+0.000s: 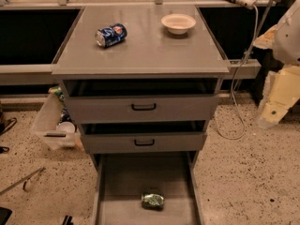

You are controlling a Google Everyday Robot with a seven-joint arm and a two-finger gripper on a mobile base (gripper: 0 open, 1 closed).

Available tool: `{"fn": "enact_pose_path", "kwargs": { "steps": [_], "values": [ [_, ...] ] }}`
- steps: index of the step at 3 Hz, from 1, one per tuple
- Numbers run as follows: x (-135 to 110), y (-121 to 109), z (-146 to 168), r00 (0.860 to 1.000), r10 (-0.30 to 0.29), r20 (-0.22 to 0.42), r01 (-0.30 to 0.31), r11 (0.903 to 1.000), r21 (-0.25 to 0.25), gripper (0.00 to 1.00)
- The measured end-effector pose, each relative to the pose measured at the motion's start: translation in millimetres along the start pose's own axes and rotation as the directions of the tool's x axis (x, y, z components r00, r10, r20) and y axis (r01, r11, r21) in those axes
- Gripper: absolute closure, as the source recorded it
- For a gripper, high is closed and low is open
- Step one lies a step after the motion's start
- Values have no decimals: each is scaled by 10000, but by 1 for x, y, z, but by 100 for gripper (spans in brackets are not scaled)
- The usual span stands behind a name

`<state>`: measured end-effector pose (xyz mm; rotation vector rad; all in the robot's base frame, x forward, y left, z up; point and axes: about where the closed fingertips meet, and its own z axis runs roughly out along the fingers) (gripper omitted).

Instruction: Pick green can from bottom drawer and place on counter

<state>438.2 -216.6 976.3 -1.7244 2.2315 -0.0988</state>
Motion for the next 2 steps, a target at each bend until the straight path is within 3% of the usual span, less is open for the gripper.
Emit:
{"fn": "enact_pose_path", "kwargs": {
  "steps": [1,2],
  "values": [
    [-2,0,6,9999,-32,123,32,10000,-23,0],
    [3,7,54,9982,47,595,-23,9992,-409,0]
  ]
}}
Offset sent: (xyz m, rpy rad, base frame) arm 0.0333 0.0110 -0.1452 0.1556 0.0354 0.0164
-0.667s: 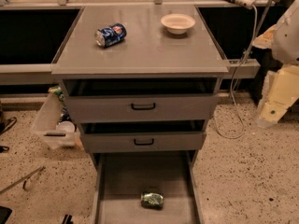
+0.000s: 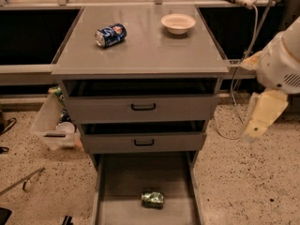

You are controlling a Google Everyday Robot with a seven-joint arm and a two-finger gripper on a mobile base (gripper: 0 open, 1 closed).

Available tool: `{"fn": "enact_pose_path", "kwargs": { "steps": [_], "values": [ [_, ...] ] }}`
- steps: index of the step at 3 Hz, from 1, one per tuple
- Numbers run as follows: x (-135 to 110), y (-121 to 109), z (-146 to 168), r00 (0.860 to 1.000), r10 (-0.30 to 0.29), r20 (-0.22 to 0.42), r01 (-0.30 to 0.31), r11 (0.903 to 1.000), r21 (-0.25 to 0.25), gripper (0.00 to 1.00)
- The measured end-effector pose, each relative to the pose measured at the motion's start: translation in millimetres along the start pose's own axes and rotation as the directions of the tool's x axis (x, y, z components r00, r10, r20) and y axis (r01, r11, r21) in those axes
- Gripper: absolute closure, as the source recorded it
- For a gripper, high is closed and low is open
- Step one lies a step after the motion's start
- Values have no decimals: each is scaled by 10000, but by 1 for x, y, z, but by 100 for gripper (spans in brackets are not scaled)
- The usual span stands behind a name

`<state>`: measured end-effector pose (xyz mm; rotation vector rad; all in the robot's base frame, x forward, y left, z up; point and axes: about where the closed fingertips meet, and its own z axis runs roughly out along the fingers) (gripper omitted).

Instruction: Pick green can from bottom drawer and place on counter

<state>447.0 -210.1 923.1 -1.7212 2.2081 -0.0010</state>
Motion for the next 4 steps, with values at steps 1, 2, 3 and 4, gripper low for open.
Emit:
{"fn": "enact_pose_path", "kwargs": {
  "steps": [1,2,3,4],
  "values": [
    [12,15,69,9997,55,233,-51,9999,-159,0],
    [30,29,145,9984,506,251,-498,9983,-293,0],
    [24,17,151,9973,499,531,-513,9984,256,0],
    [24,17,151,9973,499,532,-513,9984,255,0]
  ]
}}
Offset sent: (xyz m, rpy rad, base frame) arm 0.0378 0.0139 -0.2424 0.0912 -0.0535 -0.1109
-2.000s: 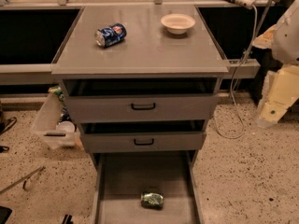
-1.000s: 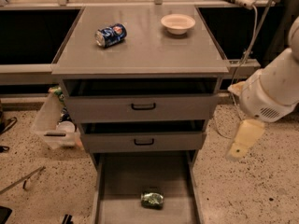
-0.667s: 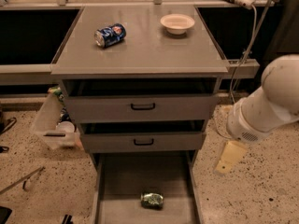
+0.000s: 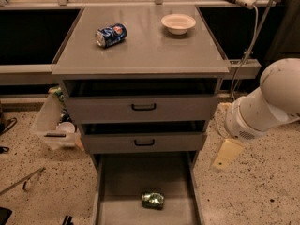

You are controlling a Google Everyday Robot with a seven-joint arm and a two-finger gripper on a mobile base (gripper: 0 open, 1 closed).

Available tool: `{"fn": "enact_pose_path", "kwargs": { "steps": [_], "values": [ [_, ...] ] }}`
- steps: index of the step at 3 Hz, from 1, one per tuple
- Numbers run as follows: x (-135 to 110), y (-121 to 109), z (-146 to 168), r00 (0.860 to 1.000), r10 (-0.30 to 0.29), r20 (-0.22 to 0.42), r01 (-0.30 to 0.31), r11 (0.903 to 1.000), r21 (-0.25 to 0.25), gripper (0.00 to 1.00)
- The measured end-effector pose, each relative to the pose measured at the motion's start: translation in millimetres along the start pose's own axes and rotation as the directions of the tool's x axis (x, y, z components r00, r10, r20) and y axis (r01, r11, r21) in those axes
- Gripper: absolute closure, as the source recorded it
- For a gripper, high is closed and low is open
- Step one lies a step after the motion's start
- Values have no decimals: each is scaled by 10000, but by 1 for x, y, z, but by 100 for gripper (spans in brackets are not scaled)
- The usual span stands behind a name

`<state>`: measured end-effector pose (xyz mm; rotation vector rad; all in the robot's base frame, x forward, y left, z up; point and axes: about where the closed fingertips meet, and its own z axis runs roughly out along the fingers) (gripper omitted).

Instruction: Pick green can from bottom drawer and place on counter

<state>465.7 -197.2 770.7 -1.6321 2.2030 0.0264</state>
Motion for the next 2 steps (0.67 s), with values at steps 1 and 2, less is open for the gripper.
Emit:
{"fn": "enact_pose_path", "kwargs": {
  "steps": [1,2],
  "values": [
    [-3,9,28,9991,157,391,-155,9999,-54,0],
    [5,28,98,9946,760,708,-742,9969,-272,0]
  ]
}}
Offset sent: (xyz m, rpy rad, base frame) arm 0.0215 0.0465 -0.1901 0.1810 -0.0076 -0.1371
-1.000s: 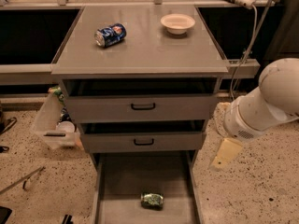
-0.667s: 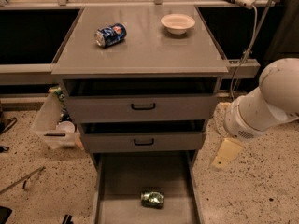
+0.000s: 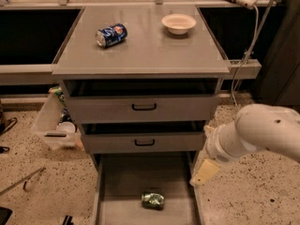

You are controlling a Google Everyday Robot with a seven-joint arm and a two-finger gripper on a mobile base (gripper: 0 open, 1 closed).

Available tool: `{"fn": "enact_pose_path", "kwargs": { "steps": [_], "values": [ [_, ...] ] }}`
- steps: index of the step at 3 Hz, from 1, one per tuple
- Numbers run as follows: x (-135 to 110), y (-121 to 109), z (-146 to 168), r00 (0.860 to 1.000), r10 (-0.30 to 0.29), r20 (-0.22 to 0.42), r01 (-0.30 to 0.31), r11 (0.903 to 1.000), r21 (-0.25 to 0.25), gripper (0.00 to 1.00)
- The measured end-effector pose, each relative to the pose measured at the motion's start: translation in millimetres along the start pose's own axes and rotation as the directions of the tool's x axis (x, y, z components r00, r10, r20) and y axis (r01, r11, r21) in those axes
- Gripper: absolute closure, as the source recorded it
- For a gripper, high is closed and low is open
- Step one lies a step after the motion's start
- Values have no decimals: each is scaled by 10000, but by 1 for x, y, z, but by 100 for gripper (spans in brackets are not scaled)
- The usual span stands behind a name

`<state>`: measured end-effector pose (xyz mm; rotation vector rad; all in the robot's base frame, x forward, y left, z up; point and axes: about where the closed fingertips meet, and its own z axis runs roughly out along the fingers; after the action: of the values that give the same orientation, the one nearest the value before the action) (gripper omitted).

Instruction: Pick green can from bottom drawer and place on counter

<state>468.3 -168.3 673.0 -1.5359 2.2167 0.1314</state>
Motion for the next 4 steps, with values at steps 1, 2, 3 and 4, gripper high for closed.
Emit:
{"fn": "enact_pose_path", "kwargs": {
  "steps": [1,2,3,4],
  "values": [
    [17,20,87,9989,467,75,-464,9982,-369,0],
    [35,28,168,9926,1205,124,-1190,9894,-835,0],
    [49,45,229,9805,1945,291,-1883,9712,-1457,0],
    [49,45,229,9805,1945,293,-1883,9712,-1457,0]
  ]
}}
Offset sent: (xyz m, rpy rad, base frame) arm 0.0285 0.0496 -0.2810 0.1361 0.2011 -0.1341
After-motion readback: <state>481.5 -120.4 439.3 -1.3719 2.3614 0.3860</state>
